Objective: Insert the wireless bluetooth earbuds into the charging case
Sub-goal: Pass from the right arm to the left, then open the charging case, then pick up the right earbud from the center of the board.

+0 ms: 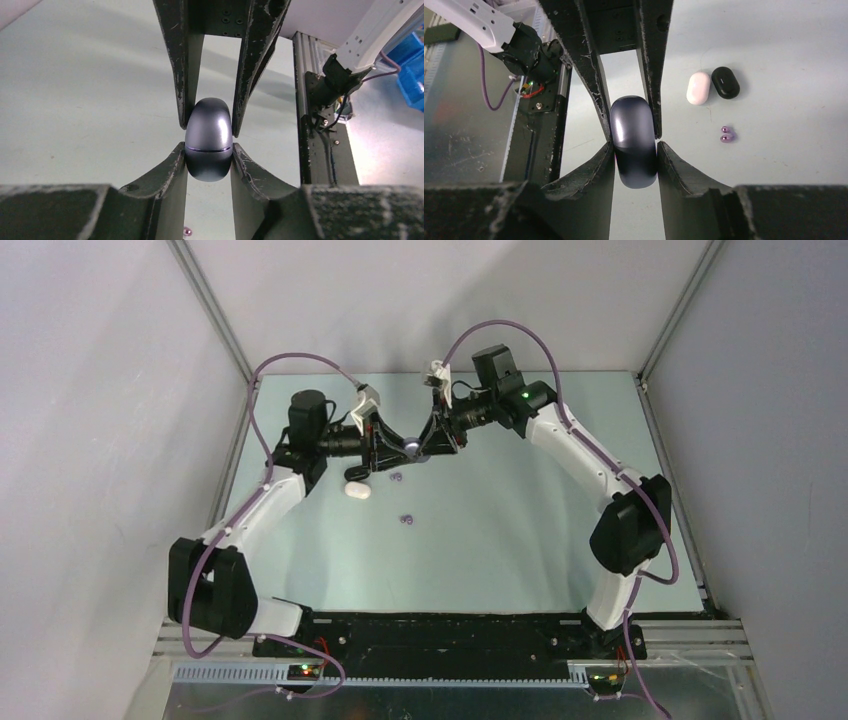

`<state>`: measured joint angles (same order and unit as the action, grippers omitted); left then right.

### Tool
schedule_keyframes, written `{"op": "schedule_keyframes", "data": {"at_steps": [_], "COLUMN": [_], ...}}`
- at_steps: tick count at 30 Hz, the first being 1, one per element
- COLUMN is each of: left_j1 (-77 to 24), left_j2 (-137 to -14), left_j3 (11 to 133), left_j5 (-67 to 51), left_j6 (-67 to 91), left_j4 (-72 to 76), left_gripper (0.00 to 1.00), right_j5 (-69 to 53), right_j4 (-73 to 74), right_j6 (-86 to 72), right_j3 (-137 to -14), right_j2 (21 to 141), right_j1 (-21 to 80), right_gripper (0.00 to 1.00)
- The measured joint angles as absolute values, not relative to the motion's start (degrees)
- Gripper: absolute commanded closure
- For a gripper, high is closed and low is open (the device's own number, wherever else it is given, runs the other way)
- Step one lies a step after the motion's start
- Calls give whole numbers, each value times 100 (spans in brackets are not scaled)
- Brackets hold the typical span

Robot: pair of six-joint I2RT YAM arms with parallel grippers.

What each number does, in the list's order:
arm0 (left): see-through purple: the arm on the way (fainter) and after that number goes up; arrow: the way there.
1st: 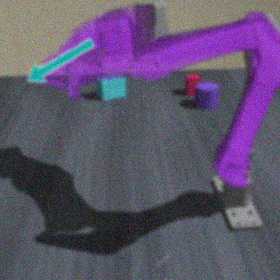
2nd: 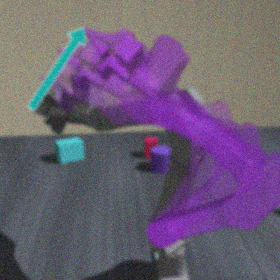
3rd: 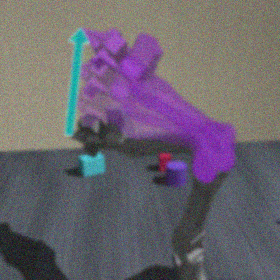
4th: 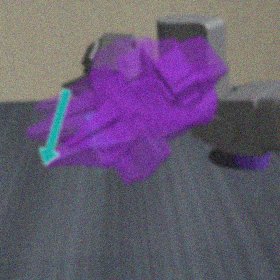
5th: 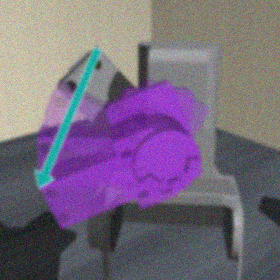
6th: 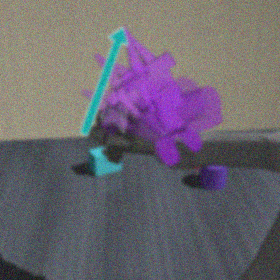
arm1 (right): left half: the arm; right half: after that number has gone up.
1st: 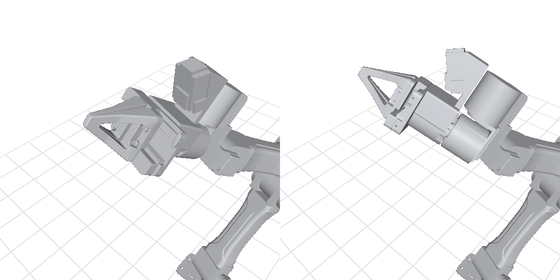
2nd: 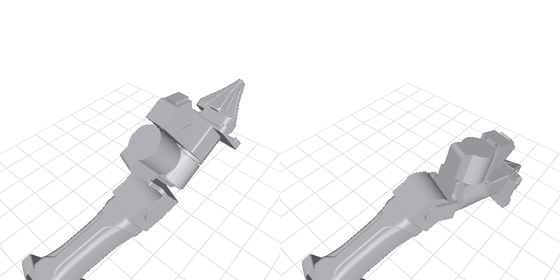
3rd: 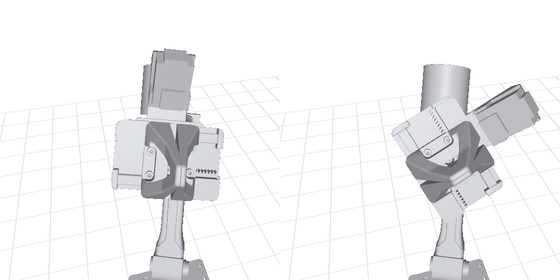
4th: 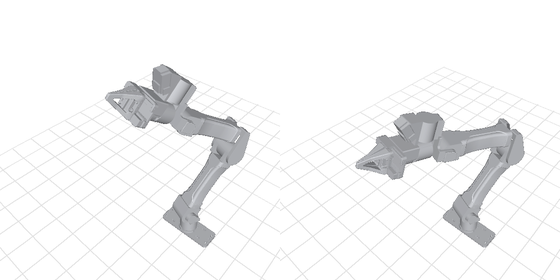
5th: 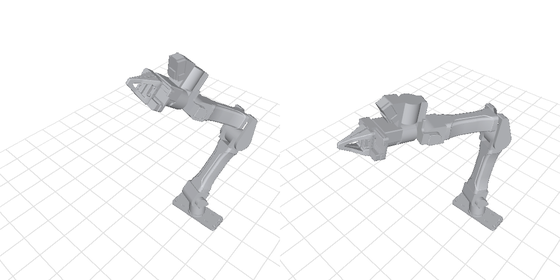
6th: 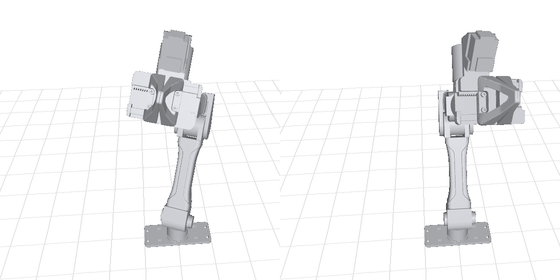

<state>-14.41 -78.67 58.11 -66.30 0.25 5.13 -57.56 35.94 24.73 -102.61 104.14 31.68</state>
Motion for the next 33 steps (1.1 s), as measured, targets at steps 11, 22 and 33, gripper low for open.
{"op": "schedule_keyframes", "data": {"at_steps": [11, 22, 33], "left_j1": [-1452, -1422, -849], "left_j2": [-8071, -8071, -7463], "left_j3": [6243, 6184, 5238], "left_j5": [-6764, -6928, -6777], "left_j6": [-1199, -738, 1516], "left_j4": [-403, -30, 2069], "left_gripper": [100, 100, 100], "right_j5": [-5774, -5791, -5159], "right_j4": [2963, 2880, 2945], "right_j6": [1385, 1271, 1492], "right_j3": [-10298, -10300, -9998], "right_j2": [10471, 10442, 9675], "right_j1": [2659, 2405, 2014], "right_gripper": [59, 54, 50]}}
